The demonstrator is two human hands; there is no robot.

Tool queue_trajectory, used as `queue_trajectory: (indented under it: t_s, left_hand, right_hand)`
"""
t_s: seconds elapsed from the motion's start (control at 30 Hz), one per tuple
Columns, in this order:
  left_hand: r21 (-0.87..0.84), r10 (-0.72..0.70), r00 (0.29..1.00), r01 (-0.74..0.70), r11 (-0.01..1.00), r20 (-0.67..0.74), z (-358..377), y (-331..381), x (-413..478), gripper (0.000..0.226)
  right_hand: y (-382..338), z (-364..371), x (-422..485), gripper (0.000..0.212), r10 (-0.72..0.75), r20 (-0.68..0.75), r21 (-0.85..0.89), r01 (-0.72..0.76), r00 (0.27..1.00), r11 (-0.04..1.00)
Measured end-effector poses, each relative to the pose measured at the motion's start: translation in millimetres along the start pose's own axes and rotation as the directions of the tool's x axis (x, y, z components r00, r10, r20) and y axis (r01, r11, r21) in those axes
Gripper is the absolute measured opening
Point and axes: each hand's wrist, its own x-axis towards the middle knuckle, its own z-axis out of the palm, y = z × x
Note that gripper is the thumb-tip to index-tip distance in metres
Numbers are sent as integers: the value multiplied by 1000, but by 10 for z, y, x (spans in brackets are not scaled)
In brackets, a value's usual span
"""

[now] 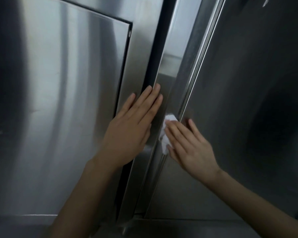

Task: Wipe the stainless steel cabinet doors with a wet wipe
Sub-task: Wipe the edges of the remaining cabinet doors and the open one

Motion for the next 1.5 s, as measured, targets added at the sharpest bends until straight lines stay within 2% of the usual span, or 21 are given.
queue_trajectory:
  t_s: [0.07, 0.13, 0.23, 0.37, 0.63, 0.83, 0.9, 1.1, 1.23, 1.37, 1.5]
  left_hand:
    - [-11, 8, 1000, -8, 1000, 24, 3, -16, -41, 65]
    - [-18, 3, 999, -3, 1000, 34, 13, -26, -60, 67]
    - [-17, 3, 1000, -3, 1000, 18, 32, -18, -63, 68]
    - [-13, -4, 1000, 4, 1000, -18, 72, 19, -114, 71]
    - [-9, 20, 996, -19, 1000, 84, 215, 62, -505, 72]
    - [-13, -12, 996, 13, 1000, 92, 250, 113, -579, 76]
    - [-13, -16, 995, 17, 1000, 99, 238, 127, -571, 75]
    - [-10, -39, 993, 40, 999, 113, 182, 184, -566, 77]
    - [1, -35, 991, 35, 999, 133, 153, 191, -564, 81]
    - [-15, -26, 988, 29, 999, 154, 127, 172, -568, 80]
    - [-26, -34, 987, 39, 999, 157, 111, 189, -564, 79]
  right_hand:
    - [160, -94, 113, 34, 0, -56, -26, -2, 998, 1000]
    - [302, -180, 298, 33, 74, -114, -17, -76, 991, 997]
    - [305, -156, 438, 28, 186, -188, 82, -173, 964, 981]
    - [1, 62, 202, 18, 225, -266, 227, -166, 937, 960]
    - [-830, 431, -500, 23, 298, -125, 341, -241, 946, 909]
    - [-710, 393, -254, 9, 495, -237, 496, -334, 836, 802]
    - [-737, 432, -272, 6, 491, -266, 502, -316, 829, 806]
    - [-890, 523, -519, 6, 373, -216, 473, -237, 902, 849]
    - [-863, 453, -435, 10, 407, -196, 497, -268, 892, 826]
    - [-707, 415, -324, 16, 392, -281, 560, -182, 876, 808]
    - [-774, 467, -415, 11, 366, -266, 555, -168, 892, 814]
